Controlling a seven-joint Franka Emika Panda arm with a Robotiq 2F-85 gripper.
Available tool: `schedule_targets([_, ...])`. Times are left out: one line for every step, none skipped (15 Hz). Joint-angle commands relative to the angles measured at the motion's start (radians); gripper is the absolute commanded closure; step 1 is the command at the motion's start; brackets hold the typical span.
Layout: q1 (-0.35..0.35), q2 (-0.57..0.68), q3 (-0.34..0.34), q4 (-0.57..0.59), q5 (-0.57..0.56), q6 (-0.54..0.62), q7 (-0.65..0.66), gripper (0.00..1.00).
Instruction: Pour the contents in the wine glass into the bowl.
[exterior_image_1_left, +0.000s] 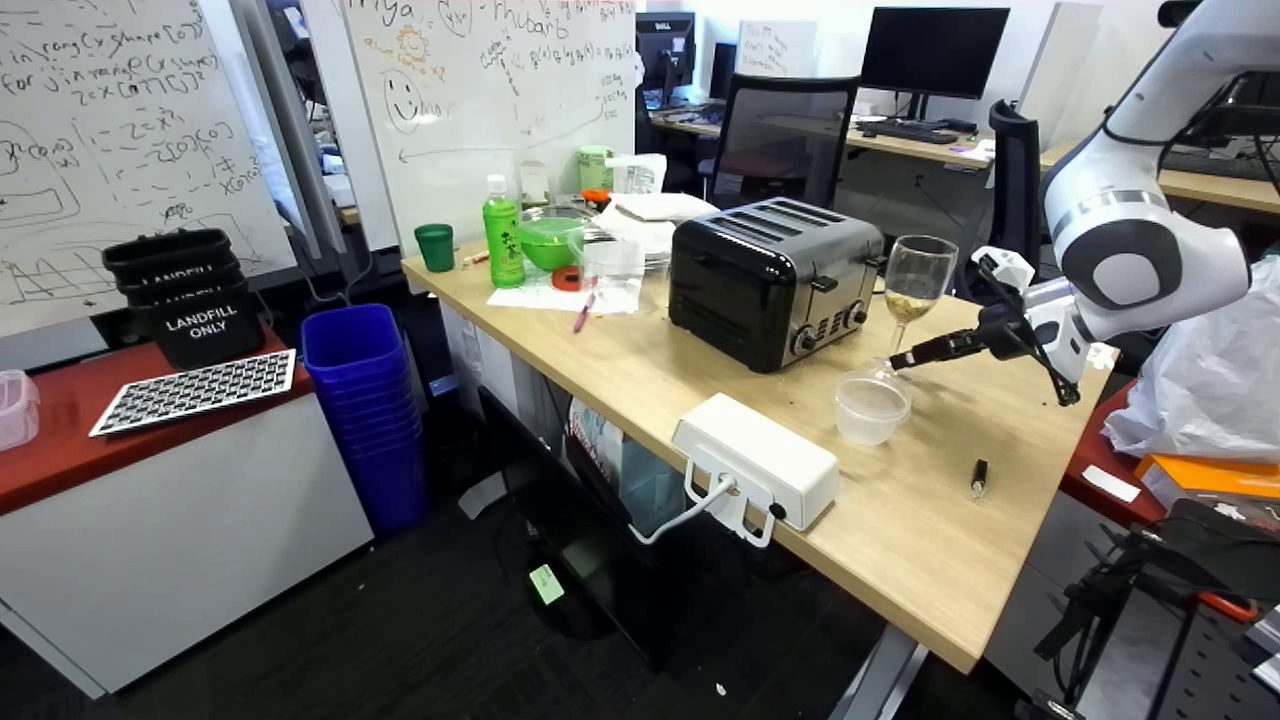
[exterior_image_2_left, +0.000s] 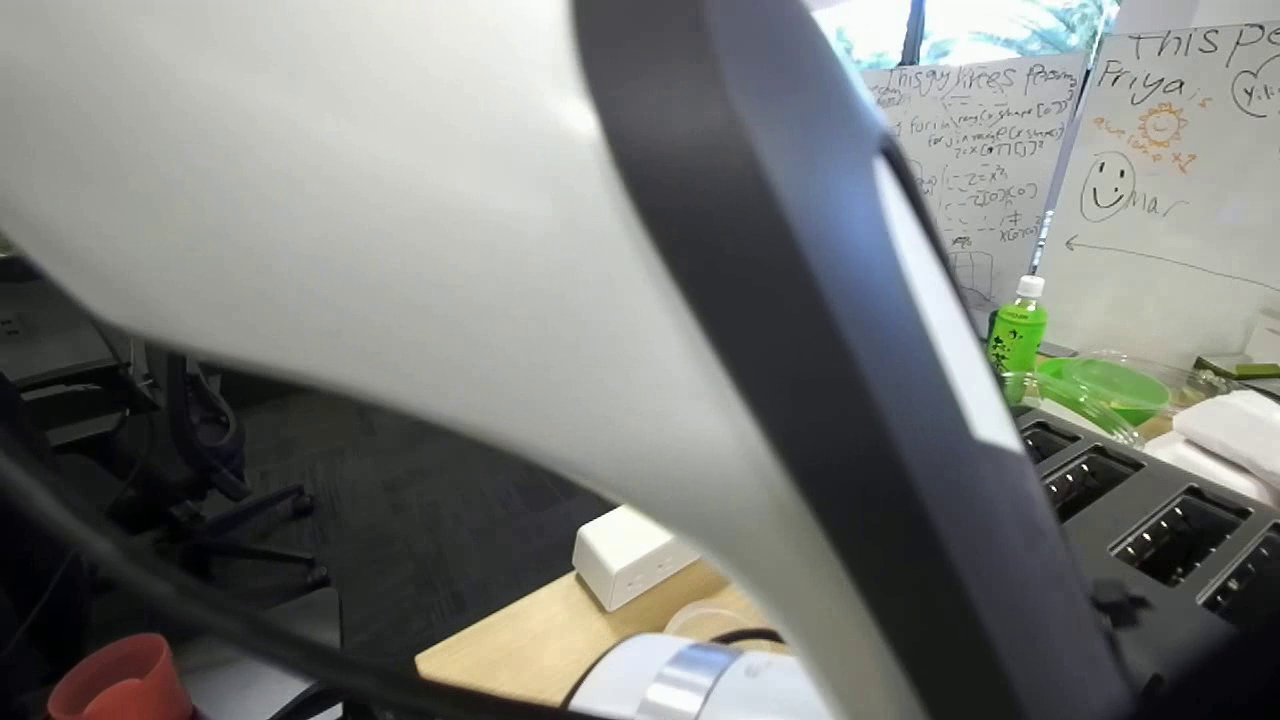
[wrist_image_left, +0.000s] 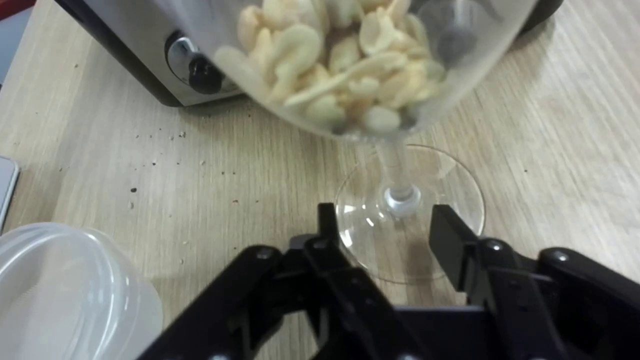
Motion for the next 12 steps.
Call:
schedule_targets([-0.022, 0.001, 0.002, 0.007, 0.039, -0.034, -0.051, 0.16])
schedule_targets([-0.023, -0.001, 0.000, 0.010, 0.043, -0.035, -0.054, 0.10])
schedule_targets([-0.023, -0.003, -0.001, 0.015, 0.046, -0.037, -0.057, 0.03])
schedule_targets([-0.023, -0.004, -0.001, 0.021, 0.047, -0.038, -0.060, 0.01])
schedule_targets([-0.023, -0.002, 0.000, 0.029, 0.046, -0.039, -0.061, 0.00])
schedule_targets([-0.023, 0.000, 0.001, 0.037, 0.044, -0.040, -0.062, 0.00])
schedule_targets([-0.022, 0.002, 0.004, 0.047, 0.040, -0.040, -0.055, 0.00])
schedule_targets([-0.020, 0.005, 0.006, 0.056, 0.039, -0.037, -0.053, 0.00])
schedule_targets([-0.018, 0.008, 0.008, 0.064, 0.037, -0.035, -0.053, 0.00])
schedule_targets([-0.018, 0.009, 0.010, 0.069, 0.037, -0.036, -0.053, 0.00])
schedule_targets([-0.018, 0.011, 0.012, 0.073, 0.037, -0.036, -0.053, 0.13])
schedule_targets([-0.019, 0.013, 0.013, 0.075, 0.037, -0.038, -0.053, 0.26])
